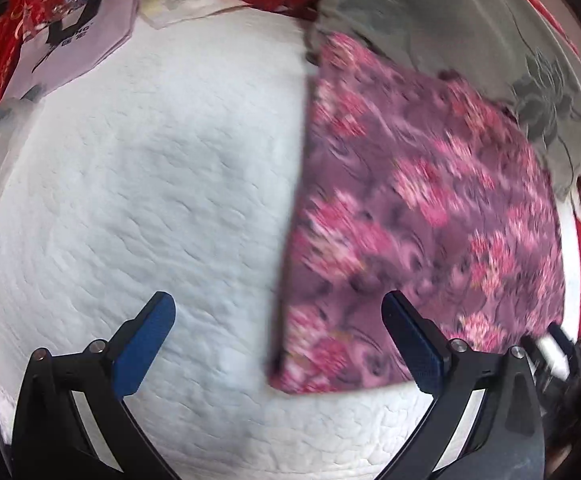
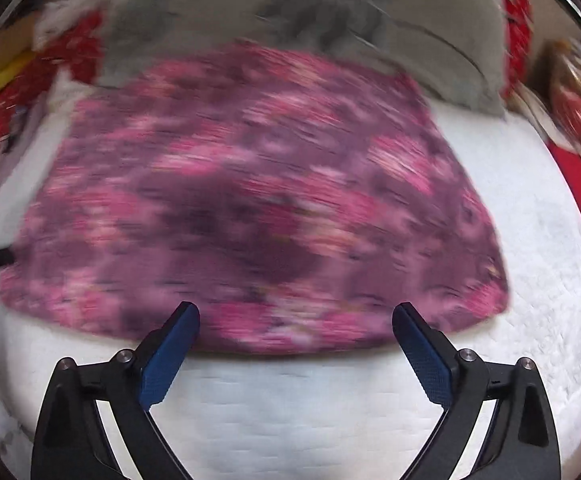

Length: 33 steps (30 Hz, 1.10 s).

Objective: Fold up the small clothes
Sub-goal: 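Grasp the folded shirt side with the right tool while the left tool grasps it too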

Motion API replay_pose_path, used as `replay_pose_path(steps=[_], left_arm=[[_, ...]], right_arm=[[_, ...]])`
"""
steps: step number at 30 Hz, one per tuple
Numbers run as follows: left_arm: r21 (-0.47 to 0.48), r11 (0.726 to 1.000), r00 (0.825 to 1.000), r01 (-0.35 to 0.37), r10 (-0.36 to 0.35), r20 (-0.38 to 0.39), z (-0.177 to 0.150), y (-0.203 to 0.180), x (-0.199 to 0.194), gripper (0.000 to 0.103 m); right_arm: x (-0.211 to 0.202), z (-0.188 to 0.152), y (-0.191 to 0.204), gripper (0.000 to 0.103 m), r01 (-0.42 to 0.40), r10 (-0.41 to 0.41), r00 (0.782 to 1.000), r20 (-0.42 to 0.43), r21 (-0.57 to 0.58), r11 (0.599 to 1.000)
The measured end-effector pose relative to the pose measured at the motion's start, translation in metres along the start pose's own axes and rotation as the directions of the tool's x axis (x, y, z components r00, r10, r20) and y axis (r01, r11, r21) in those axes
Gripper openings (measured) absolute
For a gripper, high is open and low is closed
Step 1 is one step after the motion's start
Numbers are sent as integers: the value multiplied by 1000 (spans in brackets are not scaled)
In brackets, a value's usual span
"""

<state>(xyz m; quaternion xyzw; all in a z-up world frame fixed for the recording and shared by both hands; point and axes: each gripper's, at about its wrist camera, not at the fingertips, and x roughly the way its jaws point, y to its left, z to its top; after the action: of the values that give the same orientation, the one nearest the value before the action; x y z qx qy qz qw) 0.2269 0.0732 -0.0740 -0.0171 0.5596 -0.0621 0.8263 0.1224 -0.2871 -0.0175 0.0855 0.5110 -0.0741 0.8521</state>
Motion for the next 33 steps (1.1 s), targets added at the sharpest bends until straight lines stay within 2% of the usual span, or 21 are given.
replay_pose_path(steps=[2, 4, 8, 10, 14, 16, 17, 19, 24, 25, 26, 27, 28, 30, 32, 33], left_arm=[[-36, 999, 999, 32, -32, -8, 12, 14, 0, 103], [-53, 997, 999, 47, -48, -18, 21, 21, 2, 103], [-64, 996, 997, 63, -66, -51, 36, 34, 12, 103], [-71, 994, 994, 85, -89, -60, 40, 36, 15, 103], [-117, 982, 983, 149, -159, -90, 50, 44, 22, 103], [-146, 973, 976, 178, -194, -100, 56, 49, 25, 103], [-153, 971, 974, 185, -202, -102, 58, 50, 27, 103], [-162, 967, 971, 196, -214, -106, 65, 52, 30, 103], [-158, 962, 964, 221, -240, -114, 72, 47, 26, 103], [-163, 958, 959, 238, -258, -115, 73, 46, 26, 103], [-170, 952, 954, 255, -277, -117, 75, 45, 25, 103], [-176, 947, 950, 267, -290, -120, 77, 45, 25, 103], [-185, 939, 941, 288, -313, -125, 81, 43, 27, 103], [-199, 924, 926, 325, -354, -132, 88, 37, 29, 103], [-207, 911, 911, 356, -387, -141, 96, 31, 32, 103], [-209, 907, 906, 365, -398, -144, 98, 28, 33, 103]], right_arm=[[-12, -3, 31, 97, -54, 59, 997, 46, -99, 994], [-20, -5, 60, 97, -70, 86, 993, 82, -185, 980], [-32, -22, 122, 97, -103, 159, 979, 130, -359, 928], [-30, -31, 152, 97, -126, 197, 972, 127, -423, 897], [-13, -40, 193, 97, -137, 220, 970, 105, -510, 849], [-6, -45, 210, 97, -114, 209, 971, 113, -551, 827], [-4, -46, 218, 97, -84, 199, 969, 144, -568, 819], [-3, -43, 227, 97, -42, 190, 961, 202, -571, 820], [9, -25, 243, 97, 76, 109, 949, 294, -550, 832], [11, -23, 245, 91, 89, 103, 945, 312, -547, 832], [12, -22, 245, 76, 97, 103, 941, 322, -547, 831], [13, -20, 246, 67, 102, 98, 941, 323, -550, 829], [15, -19, 247, 51, 100, 95, 945, 313, -554, 827], [18, -16, 244, 40, 88, 104, 947, 304, -556, 826], [14, -14, 240, 16, 87, 120, 937, 329, -552, 830], [10, -14, 237, 16, 83, 129, 931, 341, -543, 836]])
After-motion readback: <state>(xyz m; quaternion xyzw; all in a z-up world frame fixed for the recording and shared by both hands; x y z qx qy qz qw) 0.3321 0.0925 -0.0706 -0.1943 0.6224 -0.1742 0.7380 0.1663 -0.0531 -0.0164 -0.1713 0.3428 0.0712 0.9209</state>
